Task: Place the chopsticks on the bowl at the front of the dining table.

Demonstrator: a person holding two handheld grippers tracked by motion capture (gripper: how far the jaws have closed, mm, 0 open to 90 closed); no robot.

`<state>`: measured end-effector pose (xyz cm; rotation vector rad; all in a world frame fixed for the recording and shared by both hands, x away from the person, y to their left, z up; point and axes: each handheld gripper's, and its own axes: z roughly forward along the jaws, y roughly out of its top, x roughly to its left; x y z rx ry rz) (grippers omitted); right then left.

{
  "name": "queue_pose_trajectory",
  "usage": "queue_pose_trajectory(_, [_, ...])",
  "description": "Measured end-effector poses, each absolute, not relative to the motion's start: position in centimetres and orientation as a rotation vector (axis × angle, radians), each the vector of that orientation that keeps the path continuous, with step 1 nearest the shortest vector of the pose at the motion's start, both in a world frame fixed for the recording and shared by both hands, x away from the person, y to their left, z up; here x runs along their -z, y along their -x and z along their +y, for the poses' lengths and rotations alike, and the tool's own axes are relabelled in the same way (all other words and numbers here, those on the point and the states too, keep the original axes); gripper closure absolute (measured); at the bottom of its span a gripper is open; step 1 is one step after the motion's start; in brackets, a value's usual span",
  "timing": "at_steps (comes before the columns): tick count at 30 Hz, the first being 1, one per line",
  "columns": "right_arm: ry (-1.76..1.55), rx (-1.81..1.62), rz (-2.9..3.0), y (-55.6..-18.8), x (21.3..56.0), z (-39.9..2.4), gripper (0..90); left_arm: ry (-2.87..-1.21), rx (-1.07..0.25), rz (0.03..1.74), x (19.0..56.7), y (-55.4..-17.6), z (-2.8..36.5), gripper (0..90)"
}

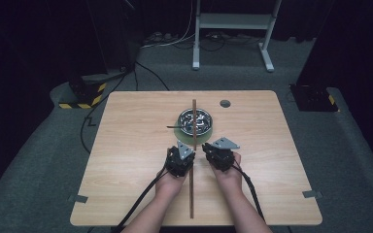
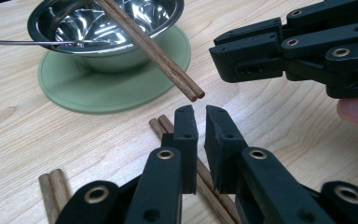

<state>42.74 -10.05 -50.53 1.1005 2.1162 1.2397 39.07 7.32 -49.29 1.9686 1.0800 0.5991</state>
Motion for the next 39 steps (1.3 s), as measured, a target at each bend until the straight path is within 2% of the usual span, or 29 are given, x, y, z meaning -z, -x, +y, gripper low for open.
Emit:
queue_pose_trajectory(17, [-1.100,-1.225,2.118,-42.8,50.6,-10.0,77.4,-1.923,-0.605,1.130,48.8,-39.0,12.3,63.0])
queue_pose_trajectory(25, [-1.106,-1.222,2.121,-42.8,50.7,-10.0,75.0,-1.920,-0.596,1.210,49.6,-38.7,16.7,53.0])
queue_pose_trajectory(34, [-1.104,-1.214,2.121,-42.7,50.7,-10.1,71.5,-1.935,-0.662,1.329,51.0,-36.5,23.3,40.9])
queue_pose_trajectory(39, [-1.133,-1.193,2.119,-42.8,51.0,-10.3,67.7,-1.930,-0.645,1.422,52.2,-35.4,26.5,29.7])
